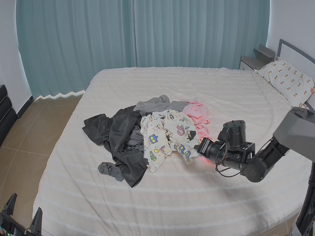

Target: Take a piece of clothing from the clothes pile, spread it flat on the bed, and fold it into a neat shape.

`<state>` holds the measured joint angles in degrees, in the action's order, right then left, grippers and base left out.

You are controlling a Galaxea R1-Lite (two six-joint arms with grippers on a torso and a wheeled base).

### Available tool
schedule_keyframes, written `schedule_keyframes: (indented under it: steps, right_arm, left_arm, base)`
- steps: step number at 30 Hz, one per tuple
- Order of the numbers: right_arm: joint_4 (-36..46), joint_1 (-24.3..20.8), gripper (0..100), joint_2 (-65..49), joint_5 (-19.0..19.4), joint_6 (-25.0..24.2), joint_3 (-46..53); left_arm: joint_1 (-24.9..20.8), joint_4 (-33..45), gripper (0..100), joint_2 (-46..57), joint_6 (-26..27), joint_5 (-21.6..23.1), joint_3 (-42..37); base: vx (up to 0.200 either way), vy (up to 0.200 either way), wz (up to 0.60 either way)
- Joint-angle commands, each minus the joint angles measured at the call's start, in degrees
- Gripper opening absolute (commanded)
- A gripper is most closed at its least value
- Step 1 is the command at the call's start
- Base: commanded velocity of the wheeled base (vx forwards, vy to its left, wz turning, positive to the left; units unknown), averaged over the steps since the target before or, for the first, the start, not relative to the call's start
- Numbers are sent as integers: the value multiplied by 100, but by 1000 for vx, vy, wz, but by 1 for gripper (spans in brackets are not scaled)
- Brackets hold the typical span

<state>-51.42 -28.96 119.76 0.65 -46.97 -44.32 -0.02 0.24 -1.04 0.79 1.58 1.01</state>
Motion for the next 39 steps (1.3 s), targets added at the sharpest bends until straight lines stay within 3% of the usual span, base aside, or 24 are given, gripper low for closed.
schedule_keyframes:
  steps: [1, 11, 16, 18, 20, 25, 27, 28, 34, 39]
  right_arm:
    - [-175, -268, 0, -1552, 14, -31, 715]
    - [-79, -725, 0, -2748, 23, 21, 671]
    - [422, -1015, 0, -3064, 50, 136, -68]
    - [607, -1032, 0, -3082, 58, 162, -428]
    - [862, -1050, 0, -3082, 67, 223, -823]
    - [1222, -1120, 0, -3011, 190, 259, -1465]
    - [1240, -1173, 0, -3002, 217, 259, -1597]
    - [1257, -1270, 0, -2994, 217, 259, -1746]
    - [1547, -1507, 0, -2950, 173, 259, -2107]
    - [1538, -1489, 0, -2809, 155, 232, -2027]
  left_arm:
    - [2, 2, 100, 68, -9, 0, -92]
    - [-6, -7, 100, 60, 17, 9, -84]
    - [-59, -77, 100, -99, -158, 123, 250]
    - [-165, -200, 100, -810, -914, 202, 1340]
    - [-261, -253, 100, -1478, -1160, 518, 1745]
    - [-525, -385, 100, -3245, -870, 1758, 2122]
    - [-674, -561, 100, -3693, -765, 2021, 2122]
    - [-1017, -728, 100, -4326, -492, 2206, 2105]
    - [-2230, -1510, 100, -6506, -167, 2206, 2096]
    - [-2458, -2512, 100, -8114, -176, 2188, 2070]
  base:
    - [0, 0, 0]
    - [0, 0, 0]
    - [0, 0, 0]
    - [0, 0, 0]
    - [0, 0, 0]
    - [0, 0, 0]
    - [0, 0, 0]
    - [0, 0, 0]
    - [0, 0, 0]
    - [0, 0, 0]
